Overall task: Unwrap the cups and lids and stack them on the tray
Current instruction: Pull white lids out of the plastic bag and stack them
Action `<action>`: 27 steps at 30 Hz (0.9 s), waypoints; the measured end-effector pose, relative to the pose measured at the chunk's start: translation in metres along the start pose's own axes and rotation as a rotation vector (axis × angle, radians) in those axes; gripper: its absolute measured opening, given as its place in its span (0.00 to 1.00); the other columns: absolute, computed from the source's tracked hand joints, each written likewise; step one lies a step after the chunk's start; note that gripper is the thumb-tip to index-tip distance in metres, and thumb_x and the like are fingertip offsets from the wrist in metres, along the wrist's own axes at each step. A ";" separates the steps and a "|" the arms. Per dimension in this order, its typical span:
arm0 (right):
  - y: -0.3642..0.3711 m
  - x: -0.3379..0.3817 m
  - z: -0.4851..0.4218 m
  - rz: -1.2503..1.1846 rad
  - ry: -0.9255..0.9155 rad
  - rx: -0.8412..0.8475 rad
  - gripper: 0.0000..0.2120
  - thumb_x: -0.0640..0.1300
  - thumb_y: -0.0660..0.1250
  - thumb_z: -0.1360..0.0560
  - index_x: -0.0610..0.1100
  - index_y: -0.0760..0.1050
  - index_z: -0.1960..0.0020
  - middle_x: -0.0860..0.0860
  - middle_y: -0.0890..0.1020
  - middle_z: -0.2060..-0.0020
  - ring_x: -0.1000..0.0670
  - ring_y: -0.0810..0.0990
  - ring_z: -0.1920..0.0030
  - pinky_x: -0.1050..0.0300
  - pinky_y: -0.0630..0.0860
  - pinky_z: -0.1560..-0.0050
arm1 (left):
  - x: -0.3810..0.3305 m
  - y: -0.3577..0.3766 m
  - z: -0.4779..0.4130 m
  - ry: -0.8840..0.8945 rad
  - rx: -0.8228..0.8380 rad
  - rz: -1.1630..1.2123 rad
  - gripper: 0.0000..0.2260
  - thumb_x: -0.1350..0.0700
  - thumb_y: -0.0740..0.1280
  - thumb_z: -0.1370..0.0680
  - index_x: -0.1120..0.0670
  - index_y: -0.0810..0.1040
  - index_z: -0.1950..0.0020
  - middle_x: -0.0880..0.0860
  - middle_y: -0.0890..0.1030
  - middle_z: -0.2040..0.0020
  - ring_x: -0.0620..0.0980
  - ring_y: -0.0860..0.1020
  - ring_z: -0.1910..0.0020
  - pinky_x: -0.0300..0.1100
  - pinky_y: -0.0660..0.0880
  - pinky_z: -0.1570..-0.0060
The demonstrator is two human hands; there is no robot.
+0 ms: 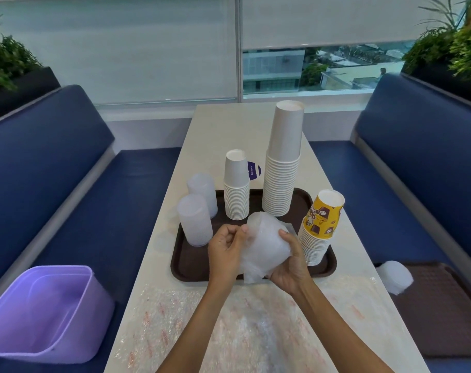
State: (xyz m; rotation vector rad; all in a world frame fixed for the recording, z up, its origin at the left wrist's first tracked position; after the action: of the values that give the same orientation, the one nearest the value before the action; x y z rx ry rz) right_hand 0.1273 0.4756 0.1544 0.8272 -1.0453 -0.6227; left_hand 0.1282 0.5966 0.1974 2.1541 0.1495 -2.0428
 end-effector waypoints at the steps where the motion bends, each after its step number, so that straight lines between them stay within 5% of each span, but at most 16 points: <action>1: -0.001 -0.001 0.001 -0.023 -0.009 -0.008 0.41 0.47 0.85 0.58 0.41 0.78 0.46 0.38 0.83 0.55 0.40 0.84 0.57 0.41 0.80 0.58 | -0.001 0.000 -0.001 0.017 -0.009 -0.025 0.06 0.55 0.67 0.23 0.55 0.77 0.58 0.50 0.82 0.61 0.38 0.79 0.62 0.32 0.75 0.60; 7: -0.005 -0.006 -0.001 -0.069 -0.020 -0.016 0.47 0.46 0.85 0.59 0.45 0.72 0.41 0.39 0.84 0.55 0.40 0.84 0.57 0.40 0.80 0.57 | 0.000 -0.009 -0.006 0.070 -0.133 -0.114 0.05 0.60 0.67 0.23 0.52 0.74 0.57 0.49 0.81 0.59 0.36 0.78 0.62 0.30 0.75 0.60; 16: -0.005 -0.003 -0.002 -0.146 -0.030 -0.009 0.47 0.45 0.85 0.56 0.42 0.72 0.39 0.37 0.82 0.51 0.37 0.83 0.53 0.35 0.78 0.52 | -0.015 -0.002 0.002 0.351 -0.076 -0.422 0.18 0.70 0.63 0.24 0.46 0.76 0.54 0.48 0.76 0.53 0.42 0.77 0.53 0.25 0.71 0.52; 20: -0.010 -0.005 -0.005 -0.164 -0.005 -0.018 0.52 0.46 0.85 0.56 0.40 0.69 0.35 0.36 0.81 0.48 0.37 0.82 0.51 0.37 0.80 0.54 | -0.008 0.002 0.006 0.353 0.005 -0.528 0.19 0.72 0.61 0.25 0.57 0.79 0.40 0.48 0.73 0.47 0.39 0.75 0.49 0.24 0.69 0.49; 23: -0.005 -0.004 -0.004 -0.160 -0.028 0.014 0.44 0.46 0.85 0.57 0.40 0.78 0.42 0.37 0.83 0.52 0.38 0.83 0.53 0.38 0.80 0.54 | 0.003 0.004 0.009 0.322 0.110 -0.580 0.23 0.71 0.62 0.26 0.55 0.74 0.33 0.47 0.70 0.42 0.33 0.72 0.46 0.21 0.68 0.51; 25: -0.003 -0.003 -0.003 -0.142 -0.047 0.017 0.34 0.45 0.85 0.57 0.41 0.84 0.51 0.37 0.83 0.54 0.39 0.84 0.55 0.37 0.79 0.53 | 0.009 0.005 0.011 0.324 0.178 -0.636 0.24 0.70 0.63 0.26 0.55 0.72 0.31 0.47 0.68 0.40 0.37 0.72 0.46 0.22 0.69 0.51; 27: -0.007 -0.004 -0.004 -0.131 -0.037 -0.041 0.43 0.44 0.85 0.57 0.40 0.78 0.42 0.36 0.83 0.53 0.38 0.84 0.54 0.36 0.80 0.54 | 0.011 0.002 0.009 0.340 0.213 -0.693 0.25 0.67 0.65 0.28 0.53 0.73 0.32 0.47 0.66 0.39 0.43 0.72 0.44 0.30 0.73 0.47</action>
State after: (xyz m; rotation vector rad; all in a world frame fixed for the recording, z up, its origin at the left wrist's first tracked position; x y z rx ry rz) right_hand 0.1293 0.4762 0.1456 0.8562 -1.0143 -0.7706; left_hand 0.1204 0.5928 0.1859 2.8683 0.8656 -2.0297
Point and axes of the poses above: each hand's wrist, its own z-axis away from the middle knuckle, its own y-axis out of the palm, x = y × z, the point moved 7 cm from there along -z, towards the middle knuckle
